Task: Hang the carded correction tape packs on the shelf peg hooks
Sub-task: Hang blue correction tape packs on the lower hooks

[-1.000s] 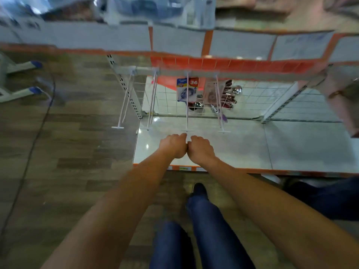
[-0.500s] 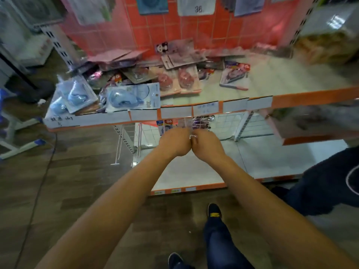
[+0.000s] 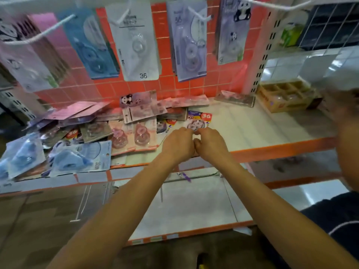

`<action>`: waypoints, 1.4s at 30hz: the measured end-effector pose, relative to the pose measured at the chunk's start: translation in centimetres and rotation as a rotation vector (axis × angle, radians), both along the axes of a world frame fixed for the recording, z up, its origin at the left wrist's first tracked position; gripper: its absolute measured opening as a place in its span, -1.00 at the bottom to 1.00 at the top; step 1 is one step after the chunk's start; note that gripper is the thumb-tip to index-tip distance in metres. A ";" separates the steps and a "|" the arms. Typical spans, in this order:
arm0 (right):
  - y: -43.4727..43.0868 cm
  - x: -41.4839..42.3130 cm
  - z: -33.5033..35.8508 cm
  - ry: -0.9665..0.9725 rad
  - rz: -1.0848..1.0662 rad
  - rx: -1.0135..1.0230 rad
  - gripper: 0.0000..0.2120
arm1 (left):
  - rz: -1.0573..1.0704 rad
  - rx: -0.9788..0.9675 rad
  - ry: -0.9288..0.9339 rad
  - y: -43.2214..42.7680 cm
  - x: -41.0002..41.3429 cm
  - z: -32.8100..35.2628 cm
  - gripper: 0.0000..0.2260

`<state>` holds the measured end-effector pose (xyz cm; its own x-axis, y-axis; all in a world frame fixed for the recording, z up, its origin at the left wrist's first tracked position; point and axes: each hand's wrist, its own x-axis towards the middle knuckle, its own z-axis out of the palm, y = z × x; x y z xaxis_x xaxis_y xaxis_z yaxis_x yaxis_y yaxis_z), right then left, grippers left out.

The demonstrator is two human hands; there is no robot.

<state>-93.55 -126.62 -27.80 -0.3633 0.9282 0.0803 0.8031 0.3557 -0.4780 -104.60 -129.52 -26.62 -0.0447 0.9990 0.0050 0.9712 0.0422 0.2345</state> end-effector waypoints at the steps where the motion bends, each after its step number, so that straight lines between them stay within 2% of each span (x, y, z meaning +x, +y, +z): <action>1: 0.9 0.2 -0.3 -0.009 0.011 0.009 -0.69 | 0.016 -0.002 -0.003 0.8 0.1 -0.5 -0.67; 7: 4.8 0.4 -1.8 -0.026 0.015 0.011 -0.63 | 0.189 -0.047 -0.017 3.1 0.0 -2.7 -0.57; 11: 6.2 -0.1 -2.4 0.036 0.015 0.005 -0.60 | 0.209 -0.017 -0.053 3.9 -0.2 -3.0 -0.58; 17: 6.5 -0.1 -3.1 -0.025 0.012 0.018 -0.51 | 0.251 0.030 -0.151 4.2 -0.1 -3.2 -0.50; 20: 6.7 0.2 -3.2 -0.004 0.000 0.009 -0.45 | 0.298 0.060 -0.326 4.0 -0.3 -3.1 -0.45; 24: 6.4 0.7 -3.2 0.067 -0.025 -0.030 -0.38 | 0.415 0.102 -0.681 4.0 -0.5 -2.8 -0.49; 29: 5.9 0.9 -3.0 0.144 -0.040 -0.102 -0.40 | 0.549 0.035 -1.036 3.6 -0.9 -2.9 -0.46; 32: 5.6 0.7 -2.8 0.254 -0.067 -0.152 -0.45 | 0.575 0.018 -1.175 3.4 -1.2 -2.8 -0.48; 36: 4.7 0.3 -2.3 0.410 -0.080 -0.196 -0.56 | 0.594 -0.001 -1.318 2.9 -1.6 -2.7 -0.69; 39: 3.9 0.2 -2.0 0.564 -0.121 -0.206 -0.63 | 0.606 0.031 -1.400 2.2 -2.2 -2.3 -0.71; 42: 3.5 0.3 -1.6 0.723 -0.178 -0.236 -0.63 | 0.583 0.076 -1.448 1.1 -3.1 -1.6 -0.75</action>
<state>-93.27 -123.12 -29.42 -0.1402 0.9896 0.0334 0.2990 0.0744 -0.9513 -107.68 -128.38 -28.27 -0.4222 0.8421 -0.3357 -0.2203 0.2638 0.9391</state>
